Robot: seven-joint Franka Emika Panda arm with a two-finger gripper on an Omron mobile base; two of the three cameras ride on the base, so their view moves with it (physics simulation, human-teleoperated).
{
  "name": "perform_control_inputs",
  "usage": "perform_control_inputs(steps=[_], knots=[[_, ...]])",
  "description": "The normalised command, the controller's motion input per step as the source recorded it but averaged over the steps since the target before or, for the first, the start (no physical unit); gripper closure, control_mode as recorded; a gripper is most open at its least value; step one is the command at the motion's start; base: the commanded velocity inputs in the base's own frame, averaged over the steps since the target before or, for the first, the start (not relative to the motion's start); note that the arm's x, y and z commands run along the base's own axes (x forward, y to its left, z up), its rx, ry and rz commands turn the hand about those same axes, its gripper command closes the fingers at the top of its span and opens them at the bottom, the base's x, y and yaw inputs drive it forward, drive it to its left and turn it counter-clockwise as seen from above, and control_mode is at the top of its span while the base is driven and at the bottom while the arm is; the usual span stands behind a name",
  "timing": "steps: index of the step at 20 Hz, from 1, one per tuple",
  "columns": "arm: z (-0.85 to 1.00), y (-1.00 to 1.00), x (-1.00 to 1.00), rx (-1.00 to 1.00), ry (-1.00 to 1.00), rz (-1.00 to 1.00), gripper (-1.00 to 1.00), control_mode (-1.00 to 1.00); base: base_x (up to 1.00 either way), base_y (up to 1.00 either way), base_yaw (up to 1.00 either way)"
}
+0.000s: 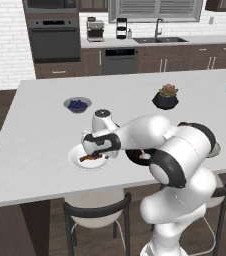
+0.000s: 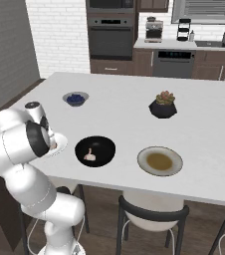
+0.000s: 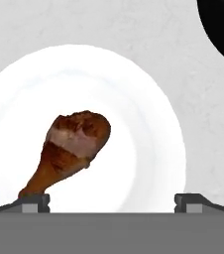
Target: Pick the chicken drumstick and garlic from their plates and place them in the bowl. Then put the bowl in the fridge.
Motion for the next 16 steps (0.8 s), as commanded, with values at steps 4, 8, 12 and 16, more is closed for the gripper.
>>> perform_control_inputs(steps=[4,8,12,16], knots=[[-0.16,0.0,0.18,0.0,0.0,-0.05,-1.0,-1.0,0.0,0.0,0.0],[-0.02,0.0,0.32,0.0,0.0,-0.04,-1.0,-1.0,0.0,0.0,0.0],[0.0,0.01,0.37,0.0,0.0,-0.03,-1.0,-1.0,0.0,0.0,0.0],[-0.24,0.03,0.14,0.0,0.01,-0.05,-1.0,-1.0,0.0,0.0,0.0]])
